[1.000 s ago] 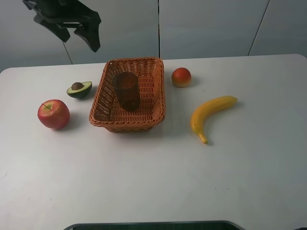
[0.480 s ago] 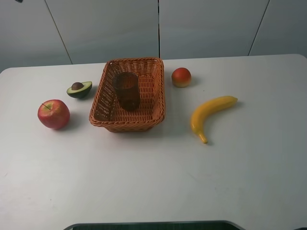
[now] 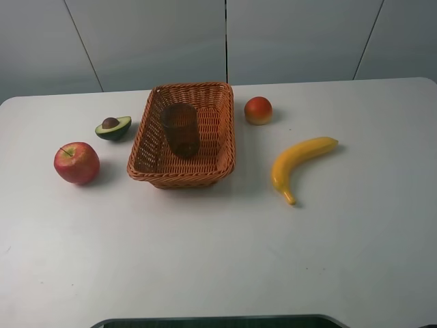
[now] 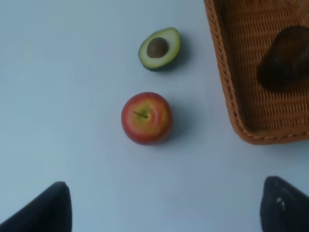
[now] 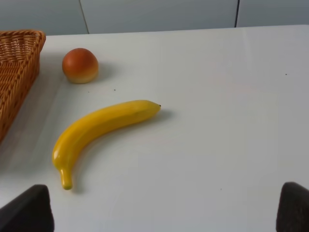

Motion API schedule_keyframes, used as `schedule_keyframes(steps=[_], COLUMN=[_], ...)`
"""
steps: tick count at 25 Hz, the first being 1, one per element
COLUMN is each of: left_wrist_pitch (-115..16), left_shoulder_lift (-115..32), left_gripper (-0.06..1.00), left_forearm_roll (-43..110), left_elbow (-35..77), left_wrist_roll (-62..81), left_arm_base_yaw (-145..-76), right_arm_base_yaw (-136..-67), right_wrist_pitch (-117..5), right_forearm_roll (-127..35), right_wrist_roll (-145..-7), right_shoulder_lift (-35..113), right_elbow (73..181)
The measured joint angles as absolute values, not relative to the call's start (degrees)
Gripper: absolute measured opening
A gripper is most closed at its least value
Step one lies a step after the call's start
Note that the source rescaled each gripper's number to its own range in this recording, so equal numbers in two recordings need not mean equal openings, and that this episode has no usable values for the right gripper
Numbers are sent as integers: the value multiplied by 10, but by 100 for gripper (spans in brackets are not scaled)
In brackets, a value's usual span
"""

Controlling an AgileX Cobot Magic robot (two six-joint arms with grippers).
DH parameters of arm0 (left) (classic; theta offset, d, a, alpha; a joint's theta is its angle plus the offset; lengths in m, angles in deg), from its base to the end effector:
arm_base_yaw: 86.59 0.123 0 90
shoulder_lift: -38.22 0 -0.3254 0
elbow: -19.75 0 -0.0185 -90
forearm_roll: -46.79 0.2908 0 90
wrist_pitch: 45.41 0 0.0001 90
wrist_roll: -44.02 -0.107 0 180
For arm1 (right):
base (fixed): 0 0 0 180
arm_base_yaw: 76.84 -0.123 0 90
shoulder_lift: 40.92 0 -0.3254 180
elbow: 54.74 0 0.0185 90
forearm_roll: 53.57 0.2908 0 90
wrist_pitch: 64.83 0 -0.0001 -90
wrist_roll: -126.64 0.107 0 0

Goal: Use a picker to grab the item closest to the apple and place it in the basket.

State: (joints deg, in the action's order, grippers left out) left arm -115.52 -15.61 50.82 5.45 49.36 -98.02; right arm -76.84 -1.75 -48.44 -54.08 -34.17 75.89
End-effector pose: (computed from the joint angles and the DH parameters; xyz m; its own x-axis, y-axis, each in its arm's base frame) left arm 0.1406 -0.0212 0.4315 -0.7396 0.0791 -0.6684 0.1036 0.9946 0.0030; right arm 0.0011 0.0085 0.2867 -0.4882 0.0280 -0.8723 -0.0560 0.9964 0.0633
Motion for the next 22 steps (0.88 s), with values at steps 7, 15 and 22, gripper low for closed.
schedule_keyframes(steps=[7,15,22], left_wrist_pitch=[-1155,-1156,-1155], left_shoulder_lift=[19,195,281], left_gripper=[100,100,100], left_forearm_roll=[512,507,495], left_elbow=[-44,-151,-228], left_wrist_roll=[508,510,510], left_arm_base_yaw=[-980,-980,-980], right_arm_base_yaw=[-768,-768,-768], right_wrist_pitch=[-18,-18,-18], right_forearm_roll=[-484,-484,-484], right_wrist_roll=[-543,-543,-543], right_shoulder_lift=[-342,-342,-342], right_elbow=[759,759,759])
